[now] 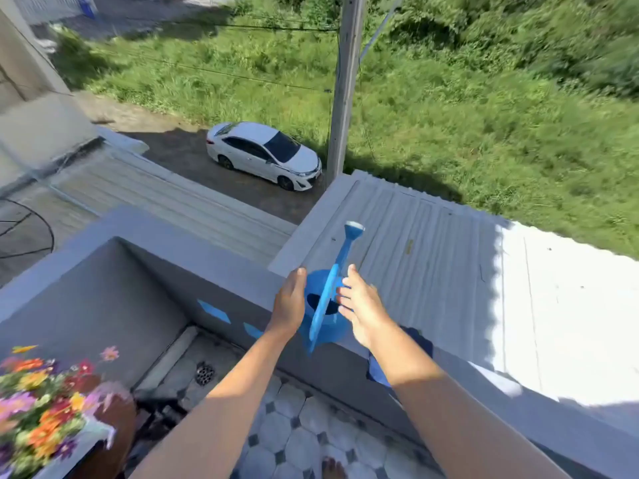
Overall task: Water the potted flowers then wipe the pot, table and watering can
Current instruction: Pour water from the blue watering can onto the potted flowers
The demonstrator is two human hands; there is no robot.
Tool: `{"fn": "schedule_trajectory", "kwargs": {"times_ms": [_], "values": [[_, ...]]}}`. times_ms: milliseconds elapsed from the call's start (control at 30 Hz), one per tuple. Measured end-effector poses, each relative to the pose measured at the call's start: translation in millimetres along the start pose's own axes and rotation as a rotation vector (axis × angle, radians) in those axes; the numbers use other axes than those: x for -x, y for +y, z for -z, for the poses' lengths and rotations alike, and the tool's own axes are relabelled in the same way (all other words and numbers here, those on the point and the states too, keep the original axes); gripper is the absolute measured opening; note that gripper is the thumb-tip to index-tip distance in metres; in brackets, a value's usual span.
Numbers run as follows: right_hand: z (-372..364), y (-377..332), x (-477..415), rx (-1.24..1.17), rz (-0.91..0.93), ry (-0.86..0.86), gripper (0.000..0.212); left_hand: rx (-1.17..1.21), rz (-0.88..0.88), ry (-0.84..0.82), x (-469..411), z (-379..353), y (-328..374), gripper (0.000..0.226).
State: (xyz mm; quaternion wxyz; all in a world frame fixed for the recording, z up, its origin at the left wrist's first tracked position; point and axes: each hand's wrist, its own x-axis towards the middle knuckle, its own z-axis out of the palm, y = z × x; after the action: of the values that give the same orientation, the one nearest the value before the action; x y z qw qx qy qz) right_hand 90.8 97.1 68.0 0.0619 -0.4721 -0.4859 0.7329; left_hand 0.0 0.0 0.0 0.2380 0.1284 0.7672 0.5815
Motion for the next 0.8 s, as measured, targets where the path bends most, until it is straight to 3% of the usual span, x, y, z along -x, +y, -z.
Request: {"fn": "schedule_trajectory", "kwargs": {"times_ms": [100,167,400,667,800], "values": [[-5,3,-17,-0.142,-0.133,-0.090,0.050,-0.045,0.048,-0.009,-13,-10,-18,0.017],[-8,1,-22,-0.142,-0.171,-0.158,0.039,-0.035,0.058,-0.019,-16,-14,-27,0.034],[-20,-8,-24,0.133,-0.136,-0.220,0.033,0.001,0.121,0.086,-5,-8,-25,0.041],[-60,-5,38,0.418,-0.025,-0.391,0.012,0.139,0.120,0.266,71,55,-30,0.019],[-91,7,83,0.455,-0.023,-0.501,0.022,0.250,0.104,0.310,121,95,-36,0.050]]}}
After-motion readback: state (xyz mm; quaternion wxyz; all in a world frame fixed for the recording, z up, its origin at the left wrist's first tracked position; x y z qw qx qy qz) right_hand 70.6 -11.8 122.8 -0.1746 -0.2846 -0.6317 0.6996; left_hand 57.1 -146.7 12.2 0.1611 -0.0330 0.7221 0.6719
